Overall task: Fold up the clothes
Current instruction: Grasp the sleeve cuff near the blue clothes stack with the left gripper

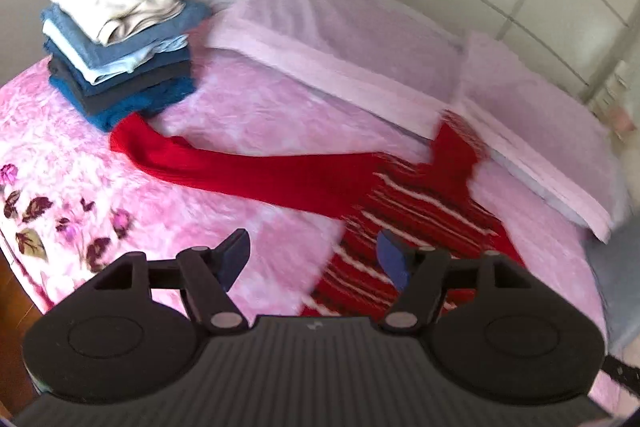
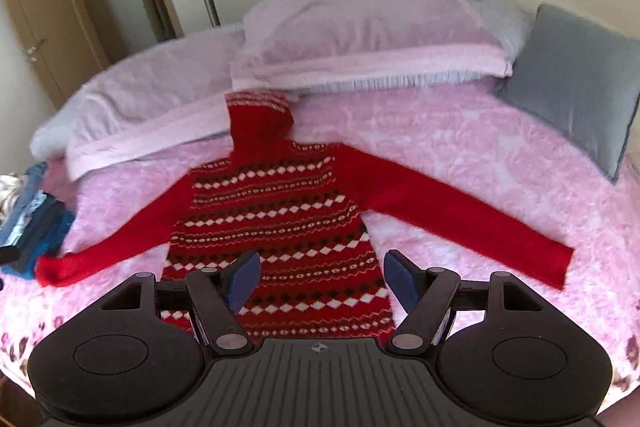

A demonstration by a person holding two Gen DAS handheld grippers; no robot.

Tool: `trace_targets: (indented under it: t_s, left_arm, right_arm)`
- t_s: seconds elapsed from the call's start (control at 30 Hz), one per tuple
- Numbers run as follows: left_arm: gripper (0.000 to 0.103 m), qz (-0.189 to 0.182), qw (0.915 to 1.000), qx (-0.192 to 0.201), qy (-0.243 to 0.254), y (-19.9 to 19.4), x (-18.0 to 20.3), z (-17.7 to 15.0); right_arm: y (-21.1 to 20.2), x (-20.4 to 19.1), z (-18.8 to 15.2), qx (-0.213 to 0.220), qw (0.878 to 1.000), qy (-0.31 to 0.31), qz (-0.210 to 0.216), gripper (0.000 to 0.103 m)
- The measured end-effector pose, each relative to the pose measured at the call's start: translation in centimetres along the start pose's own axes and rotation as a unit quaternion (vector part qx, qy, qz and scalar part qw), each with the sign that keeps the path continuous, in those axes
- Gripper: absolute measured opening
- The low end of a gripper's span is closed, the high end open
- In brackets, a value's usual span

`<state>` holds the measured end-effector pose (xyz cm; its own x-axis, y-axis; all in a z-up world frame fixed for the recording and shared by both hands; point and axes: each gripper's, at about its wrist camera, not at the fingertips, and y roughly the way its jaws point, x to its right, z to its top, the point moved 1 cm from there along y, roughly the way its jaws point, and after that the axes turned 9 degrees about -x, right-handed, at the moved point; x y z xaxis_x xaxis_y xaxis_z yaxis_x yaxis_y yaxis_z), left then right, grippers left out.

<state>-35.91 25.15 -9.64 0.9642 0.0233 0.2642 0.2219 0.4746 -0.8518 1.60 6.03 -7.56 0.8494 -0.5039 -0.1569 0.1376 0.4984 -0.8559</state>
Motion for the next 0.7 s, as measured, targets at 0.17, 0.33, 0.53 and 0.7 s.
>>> trace_targets:
  t_s: [0.17,0.33,0.53,0.7]
  left_arm:
    - [0.066,0.030,0.9978,-0.034,-0.049,6.8,-5.8,2.4]
    - [0.064,0.067,0.9892,-0.053,-0.119,13.1,-12.6,3.2]
    - [0.064,0.076,0.9670,-0.016,-0.243,18.1,-20.7,4.7]
    - [0.064,0.066,0.9420,0.038,-0.327,21.0,-24.6,6.4]
  right_arm:
    - [6.7,-1.4,2.3,-0.063,0.997,0.033,-0.028,0.072]
    - [13.3,-2.3,2.5,-0.113,0.992,0.019,-0.053,0.072]
    - [20.2,-1.7,2.4,-0.130,0.988,0.053,-0.071,0.072]
    - [24.3,-1.2,1.9,-0.152,0.983,0.042,-0.090,0.072]
